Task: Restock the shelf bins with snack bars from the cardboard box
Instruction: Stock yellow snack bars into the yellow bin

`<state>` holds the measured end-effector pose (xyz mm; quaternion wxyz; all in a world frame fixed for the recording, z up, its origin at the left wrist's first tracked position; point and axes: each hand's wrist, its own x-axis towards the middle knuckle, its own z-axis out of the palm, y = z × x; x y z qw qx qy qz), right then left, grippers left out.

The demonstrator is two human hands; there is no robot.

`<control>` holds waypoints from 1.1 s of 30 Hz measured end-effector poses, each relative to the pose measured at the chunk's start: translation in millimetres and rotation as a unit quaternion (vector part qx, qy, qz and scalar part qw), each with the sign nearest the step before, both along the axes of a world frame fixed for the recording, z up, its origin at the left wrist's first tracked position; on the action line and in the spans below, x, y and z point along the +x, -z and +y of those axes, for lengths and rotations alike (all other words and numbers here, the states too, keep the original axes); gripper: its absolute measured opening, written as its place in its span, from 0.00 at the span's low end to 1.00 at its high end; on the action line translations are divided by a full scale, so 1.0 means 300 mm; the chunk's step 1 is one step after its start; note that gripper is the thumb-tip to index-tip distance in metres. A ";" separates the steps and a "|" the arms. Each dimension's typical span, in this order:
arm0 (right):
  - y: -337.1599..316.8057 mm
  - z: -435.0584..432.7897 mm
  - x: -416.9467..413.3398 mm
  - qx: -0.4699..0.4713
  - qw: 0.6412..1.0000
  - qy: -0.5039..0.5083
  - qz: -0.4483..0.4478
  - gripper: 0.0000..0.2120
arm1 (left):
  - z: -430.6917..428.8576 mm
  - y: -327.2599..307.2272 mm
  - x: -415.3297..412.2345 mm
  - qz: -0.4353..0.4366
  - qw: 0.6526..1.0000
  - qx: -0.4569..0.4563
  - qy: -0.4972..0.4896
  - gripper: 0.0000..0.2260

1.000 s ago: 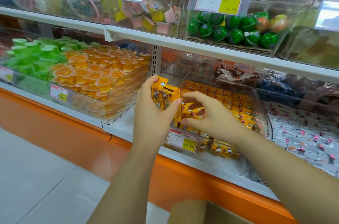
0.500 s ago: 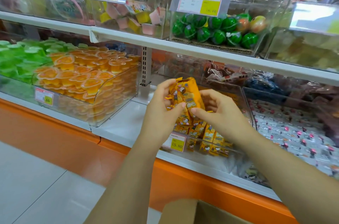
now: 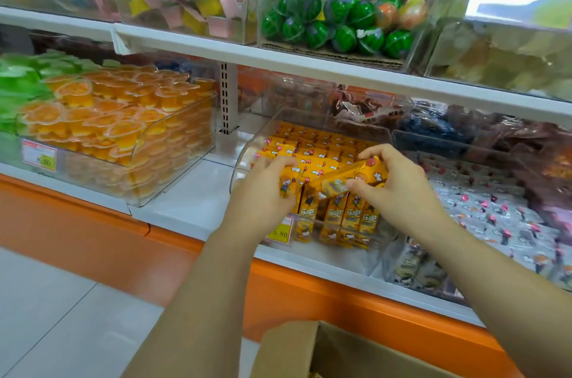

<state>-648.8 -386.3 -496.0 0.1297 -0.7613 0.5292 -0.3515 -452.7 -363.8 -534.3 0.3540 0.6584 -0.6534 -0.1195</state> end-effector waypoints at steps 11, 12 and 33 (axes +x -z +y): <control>0.020 -0.084 0.043 0.047 0.994 -0.015 0.093 0.19 | -0.019 0.016 0.001 -0.061 0.997 0.039 -0.036 0.19; 0.018 -0.095 0.050 0.052 0.994 -0.019 0.096 0.19 | -0.019 0.016 0.000 -0.058 0.997 0.039 -0.037 0.19; 0.053 -0.077 0.082 0.018 0.983 -0.015 0.184 0.26 | -0.019 0.031 -0.006 -0.051 0.997 0.020 -0.049 0.20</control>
